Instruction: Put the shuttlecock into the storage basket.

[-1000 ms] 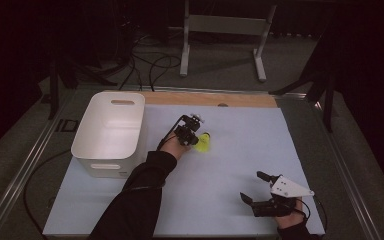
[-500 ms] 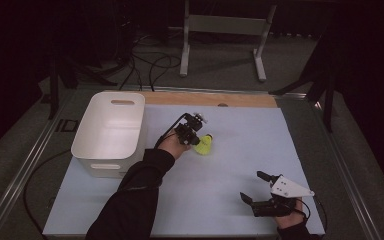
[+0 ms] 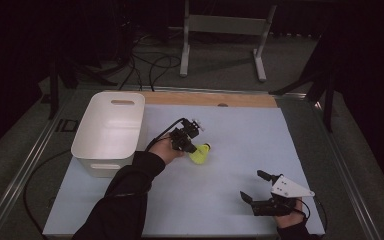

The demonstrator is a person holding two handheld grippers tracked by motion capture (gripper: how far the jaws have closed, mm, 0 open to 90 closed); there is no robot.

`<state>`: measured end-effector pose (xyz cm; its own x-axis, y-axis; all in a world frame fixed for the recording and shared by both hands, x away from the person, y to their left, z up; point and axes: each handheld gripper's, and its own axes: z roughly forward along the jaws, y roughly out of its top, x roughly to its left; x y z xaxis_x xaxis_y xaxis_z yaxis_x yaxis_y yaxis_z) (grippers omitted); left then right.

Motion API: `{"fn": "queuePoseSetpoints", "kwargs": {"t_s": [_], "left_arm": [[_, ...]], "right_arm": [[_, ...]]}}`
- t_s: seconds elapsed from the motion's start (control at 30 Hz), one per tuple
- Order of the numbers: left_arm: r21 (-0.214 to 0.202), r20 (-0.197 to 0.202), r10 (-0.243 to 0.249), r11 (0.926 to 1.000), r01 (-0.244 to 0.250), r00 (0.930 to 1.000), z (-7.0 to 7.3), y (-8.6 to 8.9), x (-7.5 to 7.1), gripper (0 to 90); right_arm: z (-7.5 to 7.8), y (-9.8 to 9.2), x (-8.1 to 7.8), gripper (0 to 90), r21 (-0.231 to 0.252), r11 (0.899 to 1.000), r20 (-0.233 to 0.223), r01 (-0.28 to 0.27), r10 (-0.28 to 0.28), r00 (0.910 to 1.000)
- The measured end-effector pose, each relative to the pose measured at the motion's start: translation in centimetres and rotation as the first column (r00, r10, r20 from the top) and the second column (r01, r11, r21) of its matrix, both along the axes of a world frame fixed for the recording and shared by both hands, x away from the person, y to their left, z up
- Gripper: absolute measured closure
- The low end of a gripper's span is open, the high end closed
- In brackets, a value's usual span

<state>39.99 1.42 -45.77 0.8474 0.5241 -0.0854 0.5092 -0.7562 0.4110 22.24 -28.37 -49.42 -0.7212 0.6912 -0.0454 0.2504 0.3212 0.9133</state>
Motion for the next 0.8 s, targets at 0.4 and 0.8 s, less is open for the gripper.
{"fn": "queuePoseSetpoints", "kwargs": {"t_s": [0.4,0.8], "left_arm": [[0.039,-0.021,-0.127,0.9911,0.127,0.9917,0.7,1.3,-2.0,89.8],[0.021,-0.045,-0.228,0.9732,0.229,0.9726,1.1,2.4,-3.4,89.7]], "right_arm": [[-0.1,0.1,0.1,8.3,0.000,1.000,-0.001,-0.001,0.001,1.0000],[-0.1,0.1,0.1,8.3,-0.002,1.000,-0.004,-0.004,0.004,1.0000]]}}
